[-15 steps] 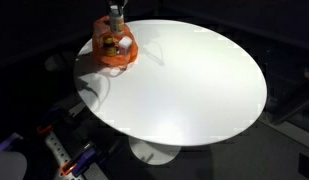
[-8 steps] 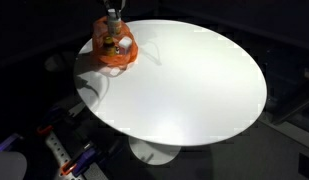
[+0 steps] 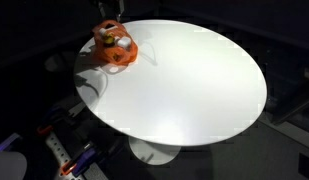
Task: Place the white and orange bottle in the plastic bag
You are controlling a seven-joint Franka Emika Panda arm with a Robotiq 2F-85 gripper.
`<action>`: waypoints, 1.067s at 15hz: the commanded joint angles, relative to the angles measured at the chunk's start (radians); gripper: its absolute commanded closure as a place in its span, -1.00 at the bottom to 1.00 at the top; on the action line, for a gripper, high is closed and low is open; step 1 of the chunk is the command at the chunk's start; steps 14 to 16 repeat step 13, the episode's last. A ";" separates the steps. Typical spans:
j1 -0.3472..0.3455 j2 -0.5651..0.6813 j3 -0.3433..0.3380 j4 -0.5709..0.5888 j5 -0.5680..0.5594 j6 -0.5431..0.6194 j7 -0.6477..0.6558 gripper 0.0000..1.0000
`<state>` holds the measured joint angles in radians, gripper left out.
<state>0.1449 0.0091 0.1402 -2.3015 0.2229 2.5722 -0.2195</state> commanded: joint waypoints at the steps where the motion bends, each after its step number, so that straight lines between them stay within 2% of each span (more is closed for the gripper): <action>1: -0.003 -0.018 0.001 -0.008 0.001 0.010 -0.007 -1.00; 10: -0.010 -0.082 -0.024 -0.001 0.076 -0.013 -0.050 -1.00; 11: -0.003 -0.051 -0.016 0.003 0.036 0.005 -0.004 -1.00; 16: -0.003 -0.054 -0.018 0.002 0.038 0.005 -0.005 -1.00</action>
